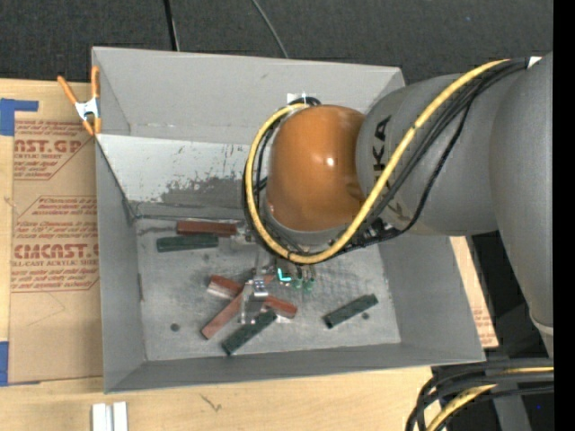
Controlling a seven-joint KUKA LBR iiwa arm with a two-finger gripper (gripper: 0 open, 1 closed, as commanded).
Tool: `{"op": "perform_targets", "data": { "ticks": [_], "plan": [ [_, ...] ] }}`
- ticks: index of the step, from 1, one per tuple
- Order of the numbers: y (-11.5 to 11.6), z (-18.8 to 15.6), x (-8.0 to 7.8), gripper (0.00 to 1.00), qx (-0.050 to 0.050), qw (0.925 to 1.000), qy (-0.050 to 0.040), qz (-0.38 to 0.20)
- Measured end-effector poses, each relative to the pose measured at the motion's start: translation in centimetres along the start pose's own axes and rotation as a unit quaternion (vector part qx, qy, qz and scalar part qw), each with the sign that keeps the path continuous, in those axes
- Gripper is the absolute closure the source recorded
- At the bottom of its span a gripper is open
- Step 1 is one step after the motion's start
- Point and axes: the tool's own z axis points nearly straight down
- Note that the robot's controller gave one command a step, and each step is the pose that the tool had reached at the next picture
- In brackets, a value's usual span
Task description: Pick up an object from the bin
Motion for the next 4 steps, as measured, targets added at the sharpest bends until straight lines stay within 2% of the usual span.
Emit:
{"op": "perform_targets", "data": {
  "ticks": [1, 2, 3, 4],
  "plan": [
    [-0.1, -0.3, -0.2, 0.00, -0.001, 1.0000, -0.0035, 0.001],
    [-1.3, 10.2, -0.6, 1.00, -0.003, 1.0000, -0.0055, 0.005],
    [-1.3, 10.2, -0.6, 1.00, -0.003, 1.0000, -0.0055, 0.005],
    [-0.6, -12.0, -1.2, 1.00, 0.000, 1.0000, -0.0037, -0.004]
  ]
}}
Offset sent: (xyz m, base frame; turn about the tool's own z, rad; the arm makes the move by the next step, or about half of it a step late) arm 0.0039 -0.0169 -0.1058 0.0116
